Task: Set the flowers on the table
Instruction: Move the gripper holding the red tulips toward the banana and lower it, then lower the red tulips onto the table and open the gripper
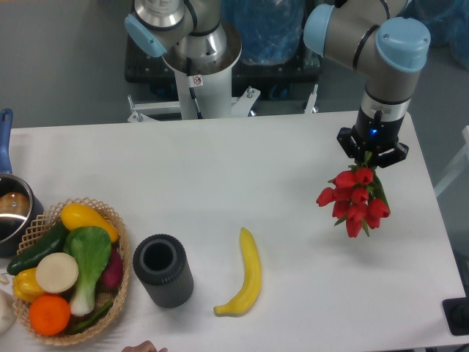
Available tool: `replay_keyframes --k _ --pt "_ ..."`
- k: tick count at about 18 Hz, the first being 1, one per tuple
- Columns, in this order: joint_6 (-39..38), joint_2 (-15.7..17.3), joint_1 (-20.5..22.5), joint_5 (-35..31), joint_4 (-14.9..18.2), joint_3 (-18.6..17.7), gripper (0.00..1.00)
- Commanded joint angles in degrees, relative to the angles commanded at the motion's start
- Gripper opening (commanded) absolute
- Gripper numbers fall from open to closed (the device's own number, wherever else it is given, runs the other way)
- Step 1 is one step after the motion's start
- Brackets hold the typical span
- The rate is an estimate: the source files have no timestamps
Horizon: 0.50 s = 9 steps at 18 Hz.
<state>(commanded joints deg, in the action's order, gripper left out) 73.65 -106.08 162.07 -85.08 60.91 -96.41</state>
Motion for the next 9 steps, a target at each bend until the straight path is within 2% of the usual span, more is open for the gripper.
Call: replay_keyframes --k 3,5,6,7,8,9 --pt "-0.44 -0.18 -1.76 -0.09 -0.62 -3.52 0.08" --pt "-0.62 -0.79 -2.90 0.00 -0.71 -3.61 0.19" --pt "-0.53 -0.97 -2.99 0.00 -0.71 -3.53 0.31" --pt "-0.62 -0.97 -2.99 0.26 -0.44 -3.52 0.68" --pt "-0.62 -0.97 -2.99 0.26 -0.70 -3.70 1.00" --pt "-0.53 -0.80 -3.08 0.26 -0.71 -3.96 1.00"
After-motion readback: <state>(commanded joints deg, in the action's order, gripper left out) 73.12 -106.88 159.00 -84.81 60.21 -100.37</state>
